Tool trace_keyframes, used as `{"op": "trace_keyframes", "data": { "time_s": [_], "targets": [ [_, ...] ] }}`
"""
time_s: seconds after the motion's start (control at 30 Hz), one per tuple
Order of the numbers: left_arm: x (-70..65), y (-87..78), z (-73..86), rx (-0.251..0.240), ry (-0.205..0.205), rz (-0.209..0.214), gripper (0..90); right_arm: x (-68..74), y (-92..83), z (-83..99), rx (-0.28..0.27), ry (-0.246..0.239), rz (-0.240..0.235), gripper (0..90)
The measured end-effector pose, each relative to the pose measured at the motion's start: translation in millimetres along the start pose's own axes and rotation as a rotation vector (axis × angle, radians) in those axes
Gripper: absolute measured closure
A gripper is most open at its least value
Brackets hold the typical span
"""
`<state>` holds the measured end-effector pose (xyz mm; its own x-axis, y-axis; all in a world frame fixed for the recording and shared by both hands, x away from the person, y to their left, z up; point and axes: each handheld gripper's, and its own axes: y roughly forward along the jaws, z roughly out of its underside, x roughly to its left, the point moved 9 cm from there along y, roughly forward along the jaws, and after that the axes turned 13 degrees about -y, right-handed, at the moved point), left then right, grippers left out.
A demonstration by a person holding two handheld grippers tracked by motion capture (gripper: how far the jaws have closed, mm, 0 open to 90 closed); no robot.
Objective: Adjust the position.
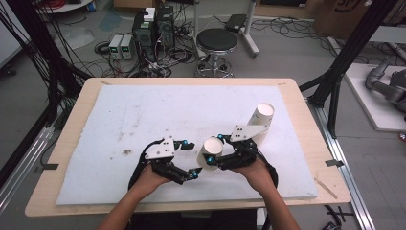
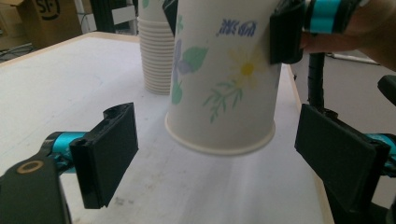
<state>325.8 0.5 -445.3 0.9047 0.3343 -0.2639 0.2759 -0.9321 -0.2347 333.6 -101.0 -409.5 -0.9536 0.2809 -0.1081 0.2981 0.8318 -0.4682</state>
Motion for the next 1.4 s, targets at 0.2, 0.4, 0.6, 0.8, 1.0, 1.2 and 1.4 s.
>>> {"op": "trace_keyframes", "data": {
  "time_s": [0.2, 0.4, 0.6, 0.8, 1.0, 1.2, 1.4],
  "targets": [
    [-3.6, 14.1, -0.8, 0.019, 0.005, 0.022, 13.3, 2.1, 2.3, -0.3, 0.003, -0.007, -0.004, 34.5],
    [-4.2, 22.1, 0.5, 0.028, 0.0, 0.032, 15.2, 5.4, 3.3, -1.7, -0.004, -0.004, -0.017, 34.5],
    [-5.9, 21.7, -0.3, 0.022, 0.009, 0.059, 24.9, 7.3, 4.8, -2.5, -0.02, 0.006, -0.036, 34.5],
    [-5.4, 19.4, 0.5, 0.037, 0.017, 0.052, 29.9, 7.3, 5.8, -1.0, -0.024, 0.016, -0.039, 32.7],
    [-3.1, 9.5, 2.4, 0.131, 0.032, 0.027, 32.4, 6.1, 5.1, -2.0, -0.025, 0.012, -0.015, 16.9],
    [-0.1, -2.8, 7.0, 0.286, 0.063, 0.007, 32.9, 10.4, 4.0, 1.0, -0.006, -0.042, -0.054, 16.9],
    [3.3, -11.5, 11.6, 0.425, 0.094, -0.009, 32.7, 16.7, 12.1, 7.6, 0.045, -0.092, -0.09, 16.9]
  ]
}}
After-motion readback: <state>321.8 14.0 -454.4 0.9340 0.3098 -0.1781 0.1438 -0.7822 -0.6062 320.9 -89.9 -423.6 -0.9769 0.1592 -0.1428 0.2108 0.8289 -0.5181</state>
